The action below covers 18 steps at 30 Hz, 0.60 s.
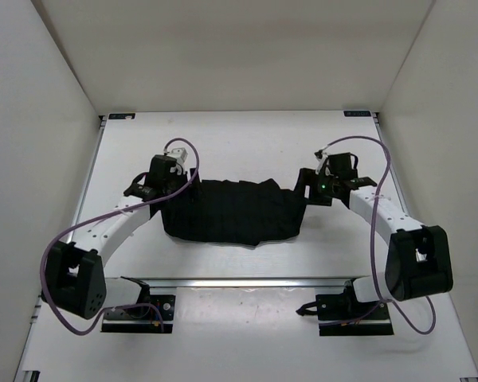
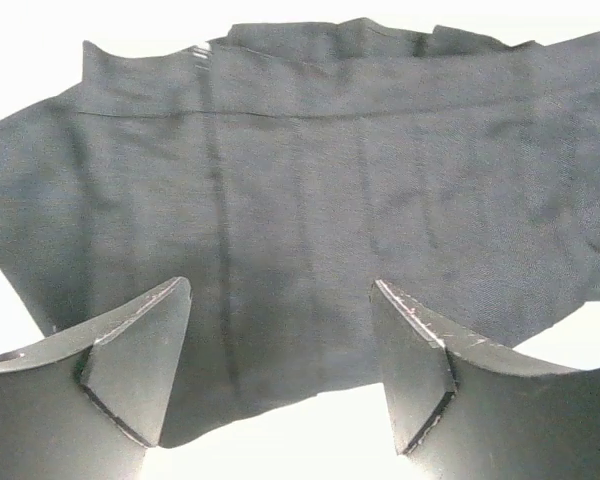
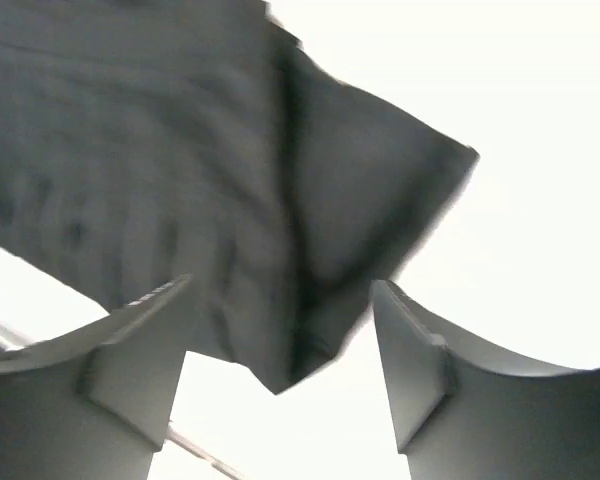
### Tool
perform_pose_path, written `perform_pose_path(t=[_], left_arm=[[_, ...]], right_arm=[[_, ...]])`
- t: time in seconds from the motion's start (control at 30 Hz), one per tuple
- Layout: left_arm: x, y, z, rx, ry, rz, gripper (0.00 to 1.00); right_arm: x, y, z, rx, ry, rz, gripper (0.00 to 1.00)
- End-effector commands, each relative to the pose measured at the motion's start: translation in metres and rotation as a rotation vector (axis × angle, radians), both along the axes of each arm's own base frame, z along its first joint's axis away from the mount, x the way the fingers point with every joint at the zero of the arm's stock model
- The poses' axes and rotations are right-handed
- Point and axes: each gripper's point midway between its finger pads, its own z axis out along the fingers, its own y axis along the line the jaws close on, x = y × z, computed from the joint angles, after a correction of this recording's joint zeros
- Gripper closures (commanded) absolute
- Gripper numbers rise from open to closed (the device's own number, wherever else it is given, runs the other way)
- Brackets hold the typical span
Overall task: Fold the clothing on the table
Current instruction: Fold the skirt
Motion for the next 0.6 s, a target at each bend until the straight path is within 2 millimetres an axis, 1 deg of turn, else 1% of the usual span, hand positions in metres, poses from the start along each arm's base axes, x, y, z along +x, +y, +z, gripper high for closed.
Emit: perform_pose_path(t=[0.0, 0.03, 0.07, 0.1, 0.13, 0.17, 0.2, 0.27, 0.3, 0.33, 0.43, 0.5, 0.53, 0.57], left_arm=[[-0.001, 0.027, 0.007, 0.116, -0.006, 0.047, 0.16], [-0.002, 0.040, -0.001, 0.158, 0.021, 0.084, 0.16], [-0.006, 0.046, -0.006, 0.182, 0.043, 0.081, 0.16], [-0.006, 0.054, -0.012, 0.211, 0.060, 0.099, 0.14], [-0.008, 0.059, -0.016, 0.229, 0.073, 0.108, 0.15], [-0.010, 0.061, -0.019, 0.236, 0.089, 0.111, 0.16], [-0.010, 0.064, -0.022, 0.241, 0.091, 0.123, 0.18], [-0.014, 0.069, -0.028, 0.231, 0.118, 0.147, 0.18], [-0.017, 0.069, -0.032, 0.222, 0.127, 0.140, 0.18], [-0.018, 0.073, -0.032, 0.219, 0.124, 0.154, 0.16], [-0.020, 0.076, -0.030, 0.236, 0.109, 0.162, 0.12], [-0.020, 0.078, -0.037, 0.228, 0.127, 0.164, 0.14], [-0.021, 0.077, -0.041, 0.226, 0.137, 0.161, 0.19], [-0.022, 0.077, -0.045, 0.224, 0.151, 0.160, 0.24]], right_arm=[[-0.032, -0.028, -0.030, -0.125, 0.111, -0.034, 0.31], [-0.034, -0.030, -0.032, -0.174, 0.105, -0.042, 0.26], [-0.035, -0.030, -0.031, -0.196, 0.098, -0.033, 0.24], [-0.034, -0.034, -0.036, -0.244, 0.100, -0.048, 0.24], [-0.035, -0.034, -0.037, -0.259, 0.107, -0.052, 0.24], [-0.037, -0.033, -0.043, -0.267, 0.127, -0.047, 0.23], [-0.033, -0.036, -0.045, -0.270, 0.136, -0.068, 0.24], [-0.030, -0.030, -0.049, -0.220, 0.151, -0.064, 0.22], [-0.030, -0.026, -0.053, -0.200, 0.158, -0.053, 0.23], [-0.027, -0.018, -0.050, -0.167, 0.139, -0.040, 0.23], [-0.025, -0.008, -0.051, -0.116, 0.122, -0.029, 0.22], [-0.020, -0.001, -0.051, -0.059, 0.101, -0.018, 0.22], [-0.021, 0.003, -0.054, -0.036, 0.117, -0.006, 0.22], [-0.019, 0.005, -0.053, -0.013, 0.105, 0.000, 0.22]])
